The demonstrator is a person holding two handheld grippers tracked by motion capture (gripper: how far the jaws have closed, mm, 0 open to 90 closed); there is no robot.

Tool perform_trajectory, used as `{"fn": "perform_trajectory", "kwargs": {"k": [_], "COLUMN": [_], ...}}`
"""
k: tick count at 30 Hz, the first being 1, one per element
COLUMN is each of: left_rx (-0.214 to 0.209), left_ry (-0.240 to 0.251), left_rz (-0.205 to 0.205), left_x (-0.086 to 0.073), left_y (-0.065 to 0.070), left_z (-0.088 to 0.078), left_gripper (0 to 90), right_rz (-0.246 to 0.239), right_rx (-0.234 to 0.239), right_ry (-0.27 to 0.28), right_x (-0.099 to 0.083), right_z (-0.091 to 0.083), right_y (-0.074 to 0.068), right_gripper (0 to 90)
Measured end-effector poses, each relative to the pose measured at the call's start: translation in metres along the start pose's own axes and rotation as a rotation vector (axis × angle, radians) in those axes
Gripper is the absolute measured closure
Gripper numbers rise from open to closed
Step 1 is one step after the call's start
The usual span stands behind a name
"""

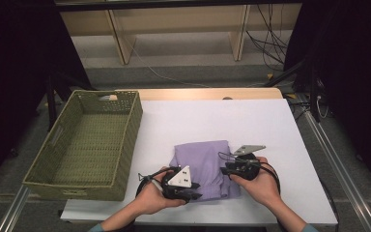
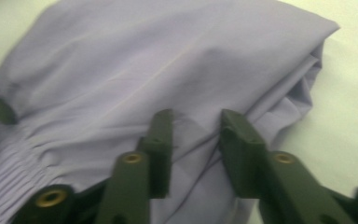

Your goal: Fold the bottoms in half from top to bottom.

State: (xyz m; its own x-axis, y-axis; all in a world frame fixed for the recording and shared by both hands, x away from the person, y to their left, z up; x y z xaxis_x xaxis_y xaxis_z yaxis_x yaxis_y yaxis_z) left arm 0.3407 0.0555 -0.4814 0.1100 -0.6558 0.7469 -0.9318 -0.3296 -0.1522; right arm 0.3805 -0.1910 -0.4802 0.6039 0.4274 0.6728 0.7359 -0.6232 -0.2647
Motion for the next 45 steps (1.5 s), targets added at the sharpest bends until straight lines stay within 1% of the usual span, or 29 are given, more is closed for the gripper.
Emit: {"fn": "perform_trajectory", "kwargs": {"k": [1,3,4,5,7,9,10,13,15,18,20,22,25,26,27,28,29,30,31,32,33,34,35,37,38,39,41,43,45], "left_rx": [0.001,0.000,-0.001,-0.001,-0.001,0.000,0.001,0.000,-0.003,-0.011,-0.017,-0.027,-0.038,-0.040,-0.036,-0.032,-0.028,-0.018,-0.006,0.001,0.012,0.028,0.047,0.080,0.088,0.086,0.078,0.066,0.069], "left_ry": [0.000,0.002,0.002,0.003,0.004,0.004,0.004,0.004,0.003,0.005,0.006,0.006,0.005,0.010,0.016,0.027,0.036,0.048,0.059,0.067,0.072,0.069,0.062,0.039,0.029,0.023,0.017,0.010,0.000], "left_rz": [0.003,0.005,0.006,0.009,0.011,0.012,0.014,0.013,0.015,0.012,0.010,0.011,0.026,0.027,0.023,0.012,-0.001,-0.014,-0.035,-0.049,-0.064,-0.070,-0.070,-0.079,-0.080,-0.085,-0.088,-0.085,-0.081], "left_x": [0.000,-0.001,-0.001,-0.001,-0.001,-0.001,-0.001,-0.001,-0.001,-0.001,-0.001,0.000,0.001,0.002,0.003,0.004,0.005,0.005,0.005,0.005,0.005,0.004,0.003,0.001,0.000,0.000,0.000,-0.001,-0.001], "left_y": [0.000,0.001,0.001,0.001,0.001,0.001,0.001,0.001,0.002,0.002,0.001,0.002,0.005,0.005,0.004,0.003,0.001,-0.001,-0.003,-0.005,-0.006,-0.007,-0.009,-0.011,-0.011,-0.012,-0.010,-0.007,-0.005], "left_z": [0.000,0.000,0.000,0.001,0.001,0.000,0.000,0.000,-0.001,-0.002,-0.002,-0.003,-0.005,-0.006,-0.008,-0.010,-0.012,-0.013,-0.015,-0.016,-0.016,-0.017,-0.017,-0.016,-0.015,-0.014,-0.011,-0.007,-0.004], "left_gripper": [65.5,66.3,66.9,66.9,67.0,67.1,67.0,67.0,67.0,67.0,67.0,67.0,66.7,66.3,66.0,65.7,65.1,64.7,64.4,64.3,64.1,64.1,64.4,66.5,67.4,68.3,69.1,70.3,71.1], "right_rz": [-0.011,-0.011,-0.019,-0.019,-0.057,-0.086,-0.096,-0.166,-0.171,-0.135,-0.129,-0.126,-0.118,-0.129,-0.117,-0.122,-0.108,-0.127,-0.118,-0.137,-0.131,-0.109,-0.121,-0.111,-0.121,-0.113,-0.120,-0.130,-0.149], "right_rx": [-0.006,-0.009,-0.019,-0.019,-0.052,-0.069,-0.075,-0.107,-0.107,-0.102,-0.102,-0.100,-0.089,-0.085,-0.082,-0.079,-0.082,-0.077,-0.081,-0.080,-0.077,-0.073,-0.074,-0.082,-0.087,-0.088,-0.090,-0.074,-0.051], "right_ry": [-0.007,-0.025,-0.039,-0.039,-0.059,-0.071,-0.072,-0.102,-0.109,-0.088,-0.085,-0.107,-0.149,-0.173,-0.176,-0.187,-0.183,-0.203,-0.188,-0.202,-0.204,-0.191,-0.196,-0.146,-0.127,-0.094,-0.055,-0.042,-0.045], "right_x": [0.000,0.000,-0.001,-0.001,0.000,0.002,0.002,0.003,0.004,0.008,0.009,0.007,0.002,0.002,0.001,0.000,0.000,-0.001,-0.001,-0.001,-0.001,0.000,0.000,0.002,0.003,0.004,0.006,0.005,0.005], "right_z": [0.003,0.009,0.014,0.014,0.015,0.017,0.018,0.017,0.015,0.004,-0.002,-0.004,-0.002,-0.002,0.000,0.001,0.003,0.003,0.004,0.003,0.002,0.001,-0.002,-0.008,-0.012,-0.015,-0.019,-0.019,-0.014], "right_y": [0.000,-0.002,-0.003,-0.003,-0.005,-0.008,-0.010,-0.016,-0.017,-0.018,-0.018,-0.020,-0.021,-0.021,-0.020,-0.019,-0.020,-0.019,-0.020,-0.019,-0.019,-0.020,-0.020,-0.022,-0.021,-0.022,-0.023,-0.025,-0.028], "right_gripper": [63.4,64.8,70.4,70.4,77.1,83.0,85.0,88.5,88.7,88.7,88.7,88.7,88.7,88.6,88.5,88.3,88.0,87.9,87.8,87.7,87.4,86.7,85.6,83.0,82.2,81.2,81.5,83.1,85.9]}}
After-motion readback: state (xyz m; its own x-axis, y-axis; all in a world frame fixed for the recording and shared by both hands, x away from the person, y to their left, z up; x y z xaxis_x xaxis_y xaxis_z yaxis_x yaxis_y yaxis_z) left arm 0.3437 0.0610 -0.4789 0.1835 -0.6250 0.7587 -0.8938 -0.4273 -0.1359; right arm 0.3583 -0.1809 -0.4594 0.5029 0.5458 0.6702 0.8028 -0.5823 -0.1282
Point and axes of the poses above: each handheld gripper's, and its own axes: z roughly forward along the jaws, x roughly out of its top, y roughly to its right, the point moved 1 cm from there along z, roughly forward along the jaws, and after that the axes turned 12 degrees about x, right-handed, at the moved point
